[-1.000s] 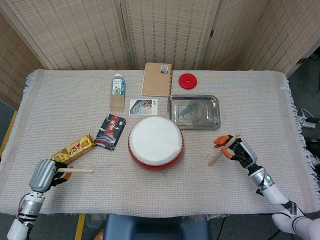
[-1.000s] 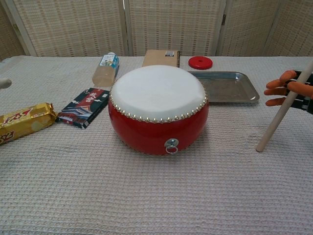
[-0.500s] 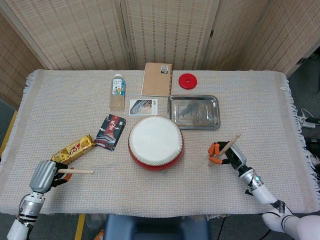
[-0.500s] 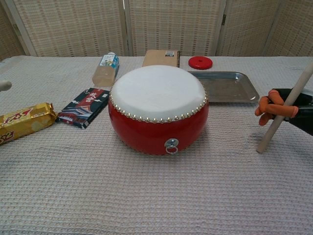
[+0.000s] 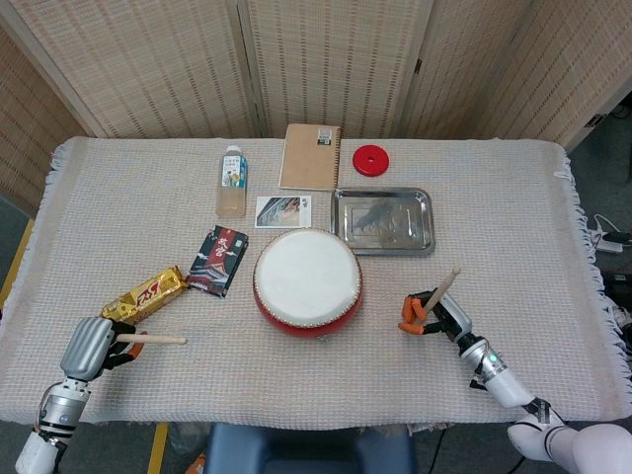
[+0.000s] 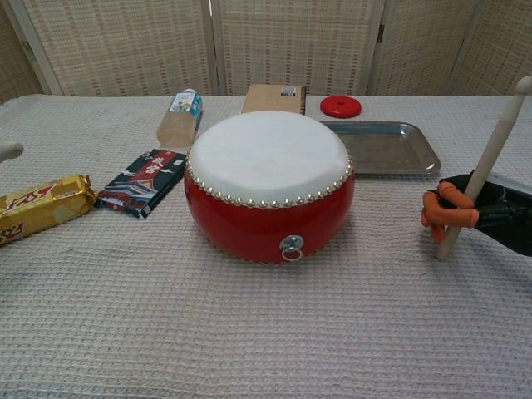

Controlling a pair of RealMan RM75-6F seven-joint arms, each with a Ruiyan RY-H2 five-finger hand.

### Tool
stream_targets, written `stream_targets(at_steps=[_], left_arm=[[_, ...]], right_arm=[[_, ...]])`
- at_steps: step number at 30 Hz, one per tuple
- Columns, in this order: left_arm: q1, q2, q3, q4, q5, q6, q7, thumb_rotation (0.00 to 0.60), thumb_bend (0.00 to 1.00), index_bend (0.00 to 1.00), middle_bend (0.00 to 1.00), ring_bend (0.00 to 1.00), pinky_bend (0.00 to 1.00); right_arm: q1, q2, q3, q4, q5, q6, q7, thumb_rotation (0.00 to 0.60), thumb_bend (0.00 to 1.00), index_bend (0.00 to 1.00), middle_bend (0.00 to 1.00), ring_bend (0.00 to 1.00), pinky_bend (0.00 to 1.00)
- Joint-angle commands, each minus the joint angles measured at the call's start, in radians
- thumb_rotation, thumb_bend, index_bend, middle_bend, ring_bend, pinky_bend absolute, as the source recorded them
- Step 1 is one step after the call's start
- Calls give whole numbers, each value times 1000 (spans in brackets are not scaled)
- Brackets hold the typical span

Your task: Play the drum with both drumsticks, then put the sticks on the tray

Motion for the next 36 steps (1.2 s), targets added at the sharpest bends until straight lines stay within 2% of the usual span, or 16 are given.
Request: stream_targets(at_steps=[1,5,7,11,14,15,19,21,24,27,30,33,34,36], left_arm=[[0,-2,-1,4,0,1,-5,600,455,1000,1000,1000,1000],[1,-7,0,11,-2,0,-12,600,455,1000,1000,1000,1000],[2,-8,1,15,-1,0,-15,600,455,1000,1000,1000,1000],[2,-9,3,22,-2,-3,-20,600,455,1000,1000,1000,1000],[3,-9,2,25,-5,-5,-23,600,455,1000,1000,1000,1000],[3,-10,2,26,-5,-5,-24,600,455,1000,1000,1000,1000],[2,-10,2,34,-8,-11,-24,600,455,1000,1000,1000,1000],[0,-10,2,39,-10,-14,-22,600,454,1000,1000,1000,1000],[-3,-7,1,47,-9,-18,-13,600,454,1000,1000,1000,1000],[-10,2,1,46,-3,-22,-6,600,456,1000,1000,1000,1000],[-21,17,0,38,9,-26,7,600,455,1000,1000,1000,1000],[-38,37,-6,20,25,-27,24,600,455,1000,1000,1000,1000],[-47,46,-10,10,33,-29,31,600,455,1000,1000,1000,1000],[-64,62,-17,-7,44,-34,41,600,455,1000,1000,1000,1000]], right_arm=[[3,-9,-3,2,2,-7,-12,599,64,894,687,552,627],[7,-23,-3,6,4,-14,-36,600,64,958,739,588,660],[9,-32,-2,9,5,-14,-47,600,64,993,786,625,691],[16,-52,-4,21,-4,-5,-68,600,97,1000,889,733,741],[20,-73,4,37,-8,18,-108,600,207,1000,963,827,804],[22,-78,5,41,-10,24,-125,600,275,1000,988,871,843],[34,-75,8,30,-26,58,-186,600,469,1000,1000,976,954],[42,-62,8,15,-30,58,-243,600,545,1000,1000,997,989],[48,-33,16,-28,-27,54,-399,600,634,1000,1000,1000,1000],[65,46,3,-125,-37,15,-591,600,672,1000,1000,1000,1000],[100,183,-8,-295,-42,-62,-829,600,684,1000,1000,1000,1000],[152,362,-2,-532,-7,-192,-1084,600,685,1000,1000,1000,1000],[171,432,11,-627,21,-238,-1181,600,685,1000,1000,1000,1000],[191,513,40,-740,76,-288,-1320,600,685,1000,1000,1000,1000]])
